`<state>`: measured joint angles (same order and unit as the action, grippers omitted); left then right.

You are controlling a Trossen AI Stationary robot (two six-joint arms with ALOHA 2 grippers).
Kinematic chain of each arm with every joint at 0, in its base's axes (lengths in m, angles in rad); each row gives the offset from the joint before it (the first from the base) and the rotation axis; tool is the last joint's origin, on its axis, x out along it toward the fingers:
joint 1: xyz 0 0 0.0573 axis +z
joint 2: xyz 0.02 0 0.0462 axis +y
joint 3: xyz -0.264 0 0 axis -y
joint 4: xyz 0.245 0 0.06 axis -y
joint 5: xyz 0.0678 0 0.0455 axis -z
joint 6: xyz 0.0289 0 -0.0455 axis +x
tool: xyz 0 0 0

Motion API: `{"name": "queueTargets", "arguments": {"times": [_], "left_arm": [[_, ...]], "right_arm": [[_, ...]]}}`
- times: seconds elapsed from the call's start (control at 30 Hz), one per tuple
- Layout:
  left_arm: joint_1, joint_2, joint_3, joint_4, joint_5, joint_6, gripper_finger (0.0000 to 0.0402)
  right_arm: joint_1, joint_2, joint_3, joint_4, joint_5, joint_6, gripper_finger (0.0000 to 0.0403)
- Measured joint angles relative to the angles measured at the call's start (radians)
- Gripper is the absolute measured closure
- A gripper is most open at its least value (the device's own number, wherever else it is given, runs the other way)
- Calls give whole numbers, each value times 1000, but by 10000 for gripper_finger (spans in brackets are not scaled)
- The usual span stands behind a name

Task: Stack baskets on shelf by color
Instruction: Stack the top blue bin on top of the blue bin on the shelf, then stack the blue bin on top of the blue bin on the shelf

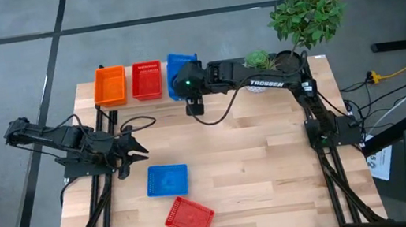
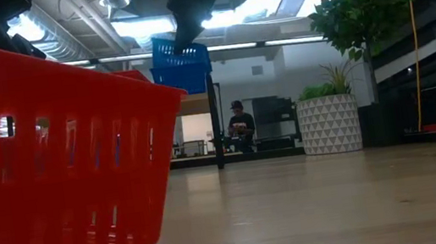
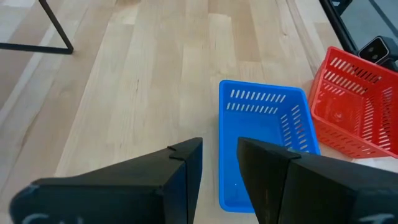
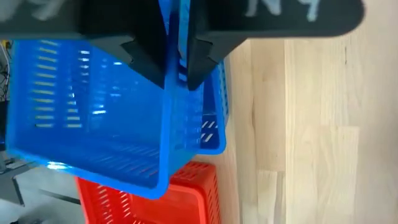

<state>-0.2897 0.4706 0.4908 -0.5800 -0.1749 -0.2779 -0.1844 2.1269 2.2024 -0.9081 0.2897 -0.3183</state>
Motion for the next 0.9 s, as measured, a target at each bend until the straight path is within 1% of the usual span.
{"name": "queueTargets", "arguments": {"times": [0.33,0.4,0.53,0.6,0.67,0.77,0.8,0.87,0.9], "left_arm": [[0,0,0,-14,0,0,308],[0,0,0,-14,0,-1,308],[0,0,0,-14,0,-1,308],[0,0,0,-14,0,-1,308],[0,0,0,-14,0,-4,308],[0,0,0,-14,0,-3,308],[0,0,0,-16,3,1,308],[0,1,0,-30,42,21,308],[0,5,0,-38,81,22,308]], "right_arm": [[1,0,0,0,-3,2,312],[8,0,0,13,-4,25,305],[46,-1,56,15,-7,32,297],[74,-3,95,-2,-49,55,296],[103,-3,144,-68,-114,111,295],[144,-19,149,-130,-232,221,295],[157,-22,148,-181,-273,256,295],[183,-23,148,-264,-349,302,295],[198,-23,148,-322,-380,318,295]]}}
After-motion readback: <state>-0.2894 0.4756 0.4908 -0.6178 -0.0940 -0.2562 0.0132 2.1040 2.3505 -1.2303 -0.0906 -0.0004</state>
